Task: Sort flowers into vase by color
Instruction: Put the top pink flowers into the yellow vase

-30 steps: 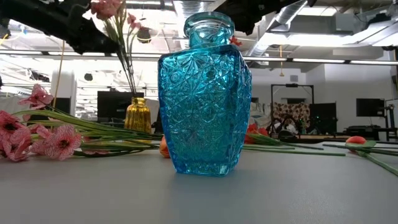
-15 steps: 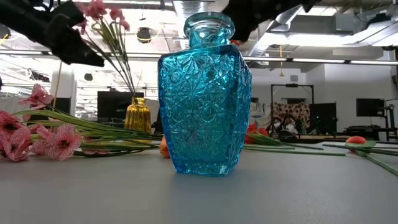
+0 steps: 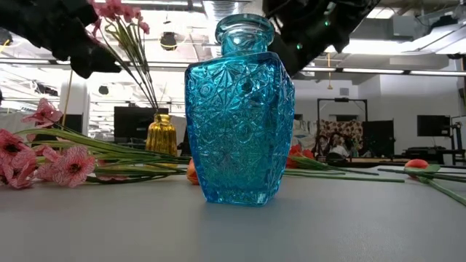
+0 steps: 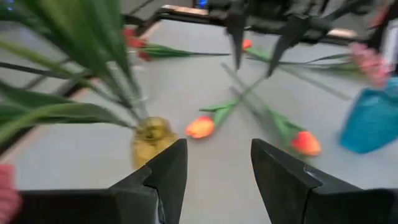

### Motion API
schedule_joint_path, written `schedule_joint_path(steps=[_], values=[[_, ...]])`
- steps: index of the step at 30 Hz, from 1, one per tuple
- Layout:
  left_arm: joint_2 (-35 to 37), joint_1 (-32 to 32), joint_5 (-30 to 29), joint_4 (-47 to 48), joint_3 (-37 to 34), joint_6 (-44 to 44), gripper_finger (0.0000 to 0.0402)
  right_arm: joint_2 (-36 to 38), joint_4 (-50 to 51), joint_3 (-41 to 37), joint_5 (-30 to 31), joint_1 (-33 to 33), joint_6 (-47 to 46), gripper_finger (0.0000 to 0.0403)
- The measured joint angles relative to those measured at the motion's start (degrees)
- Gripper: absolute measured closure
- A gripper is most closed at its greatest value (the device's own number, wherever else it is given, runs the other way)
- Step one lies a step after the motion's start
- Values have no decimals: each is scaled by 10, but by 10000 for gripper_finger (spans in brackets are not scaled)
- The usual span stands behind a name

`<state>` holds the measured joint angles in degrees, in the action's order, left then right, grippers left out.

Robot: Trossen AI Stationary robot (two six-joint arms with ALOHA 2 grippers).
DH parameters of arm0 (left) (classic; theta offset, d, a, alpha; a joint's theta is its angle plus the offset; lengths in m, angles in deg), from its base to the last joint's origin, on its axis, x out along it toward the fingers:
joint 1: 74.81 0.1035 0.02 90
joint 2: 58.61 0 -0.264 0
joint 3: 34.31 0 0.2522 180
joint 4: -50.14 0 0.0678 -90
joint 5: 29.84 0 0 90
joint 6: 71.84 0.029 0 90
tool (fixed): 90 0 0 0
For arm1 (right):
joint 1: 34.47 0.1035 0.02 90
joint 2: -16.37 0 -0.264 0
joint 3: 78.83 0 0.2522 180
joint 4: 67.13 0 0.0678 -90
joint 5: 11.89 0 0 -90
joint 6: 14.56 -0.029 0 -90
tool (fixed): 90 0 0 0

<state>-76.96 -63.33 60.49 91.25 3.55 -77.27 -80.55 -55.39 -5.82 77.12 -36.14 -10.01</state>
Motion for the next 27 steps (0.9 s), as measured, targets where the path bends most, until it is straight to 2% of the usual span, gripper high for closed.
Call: schedule_joint_path(steps=[4,13,19,27], values=[[0,-20,24,0,0,-29,237,-19,0,0,-26,0,20,154],[-7,-64,35,-3,0,-139,237,-13,2,0,-27,0,19,154],[-7,-71,42,52,0,-185,237,-13,5,0,-27,0,20,154],[-8,-99,91,73,0,-238,237,-13,5,0,-27,0,20,154]])
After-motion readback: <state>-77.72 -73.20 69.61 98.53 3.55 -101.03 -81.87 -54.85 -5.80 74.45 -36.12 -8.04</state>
